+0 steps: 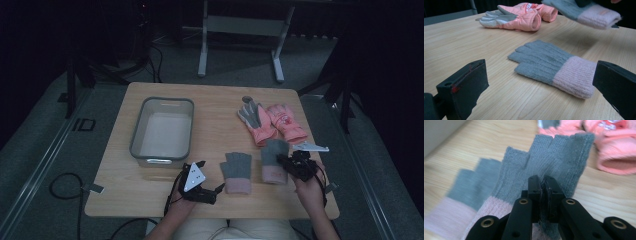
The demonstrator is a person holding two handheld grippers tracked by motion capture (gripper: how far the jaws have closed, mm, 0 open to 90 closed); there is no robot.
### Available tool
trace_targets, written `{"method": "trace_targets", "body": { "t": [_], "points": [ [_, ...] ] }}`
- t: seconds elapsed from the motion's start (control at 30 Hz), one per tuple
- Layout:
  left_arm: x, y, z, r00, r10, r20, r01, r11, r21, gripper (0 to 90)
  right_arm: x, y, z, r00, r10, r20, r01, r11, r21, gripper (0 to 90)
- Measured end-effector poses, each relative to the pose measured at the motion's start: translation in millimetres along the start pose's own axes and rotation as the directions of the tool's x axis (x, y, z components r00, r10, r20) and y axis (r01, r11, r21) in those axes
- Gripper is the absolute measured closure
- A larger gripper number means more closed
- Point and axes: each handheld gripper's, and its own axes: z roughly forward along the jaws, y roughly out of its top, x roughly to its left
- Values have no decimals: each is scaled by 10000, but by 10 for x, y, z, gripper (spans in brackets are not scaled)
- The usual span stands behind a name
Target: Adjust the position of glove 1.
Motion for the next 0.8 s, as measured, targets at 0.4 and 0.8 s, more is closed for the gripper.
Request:
{"method": "trace_targets", "body": {
  "t": [0.4, 0.8],
  "points": [
    [6, 1, -2, 10000, 29, 35, -29, 10000, 24, 0, 564, 157, 188, 9943, -261, -1037, 270, 9996, 69, 846],
    [8, 0, -5, 9999, 25, 104, -25, 10000, 21, 0, 863, -17, 503, 9872, -279, -1573, 430, 9947, 935, 845]
  ]
}}
